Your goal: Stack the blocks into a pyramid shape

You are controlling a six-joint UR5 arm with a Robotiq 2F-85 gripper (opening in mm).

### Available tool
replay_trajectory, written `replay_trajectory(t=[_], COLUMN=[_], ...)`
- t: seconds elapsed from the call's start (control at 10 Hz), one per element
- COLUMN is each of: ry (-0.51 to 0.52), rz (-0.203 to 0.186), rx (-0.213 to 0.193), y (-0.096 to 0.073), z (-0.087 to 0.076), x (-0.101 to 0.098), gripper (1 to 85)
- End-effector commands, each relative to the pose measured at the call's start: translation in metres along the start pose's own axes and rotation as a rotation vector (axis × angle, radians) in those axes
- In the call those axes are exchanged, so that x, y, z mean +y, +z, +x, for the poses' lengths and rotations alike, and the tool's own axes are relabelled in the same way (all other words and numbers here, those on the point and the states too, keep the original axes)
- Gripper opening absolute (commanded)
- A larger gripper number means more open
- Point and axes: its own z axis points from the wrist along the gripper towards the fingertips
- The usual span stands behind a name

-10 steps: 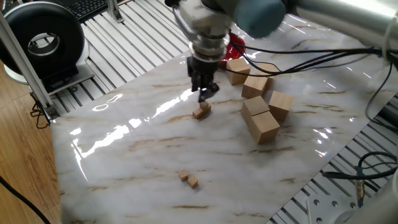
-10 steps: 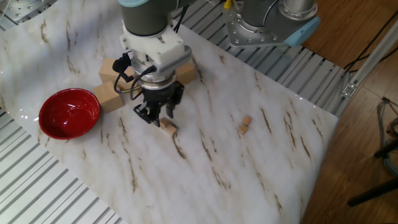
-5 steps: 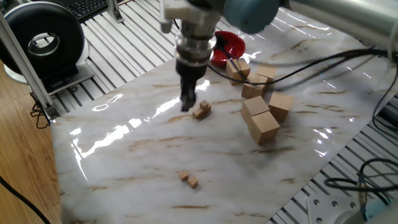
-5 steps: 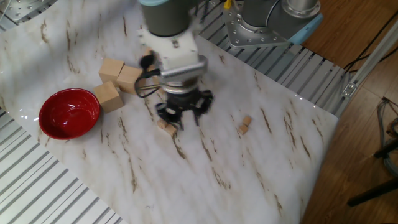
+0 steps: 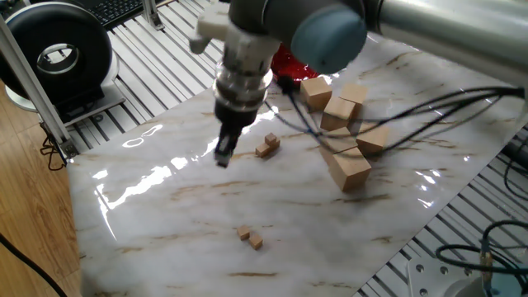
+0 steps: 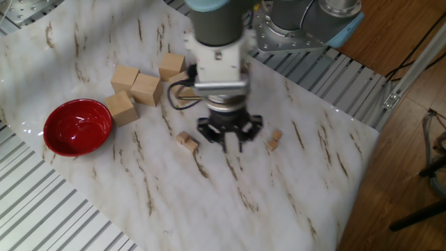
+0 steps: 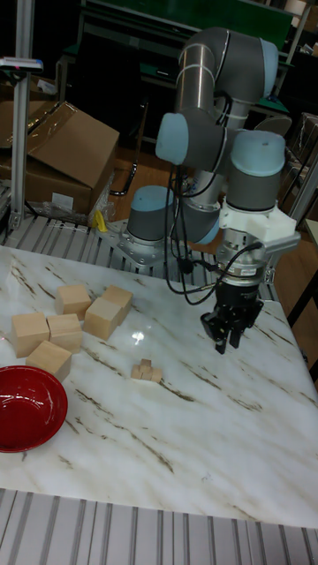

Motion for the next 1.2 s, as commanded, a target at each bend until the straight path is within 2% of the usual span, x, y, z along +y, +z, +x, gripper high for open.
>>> replay_trajectory(t=[0.0, 0.2, 0.4, 0.5, 0.6, 0.7, 0.8, 0.9, 1.1], ry=[0.212, 0.25, 0.309, 0.302, 0.302, 0.326, 0.333, 0.323, 0.32], rz=[0.028, 0.083, 0.08, 0.108, 0.143, 0.165, 0.197, 0.204, 0.185], rx=[-0.028, -0.018, -0.028, -0.022, 0.034, 0.124, 0.186, 0.22, 0.213], y=[0.012, 0.023, 0.036, 0.04, 0.041, 0.039, 0.037, 0.038, 0.048], z=[-0.006, -0.008, -0.007, 0.001, 0.021, 0.046, 0.065, 0.077, 0.084], x=[0.027, 0.039, 0.051, 0.049, 0.045, 0.043, 0.037, 0.034, 0.031], gripper=[35.7, 34.7, 33.0, 33.0, 33.7, 33.7, 33.0, 32.0, 32.0])
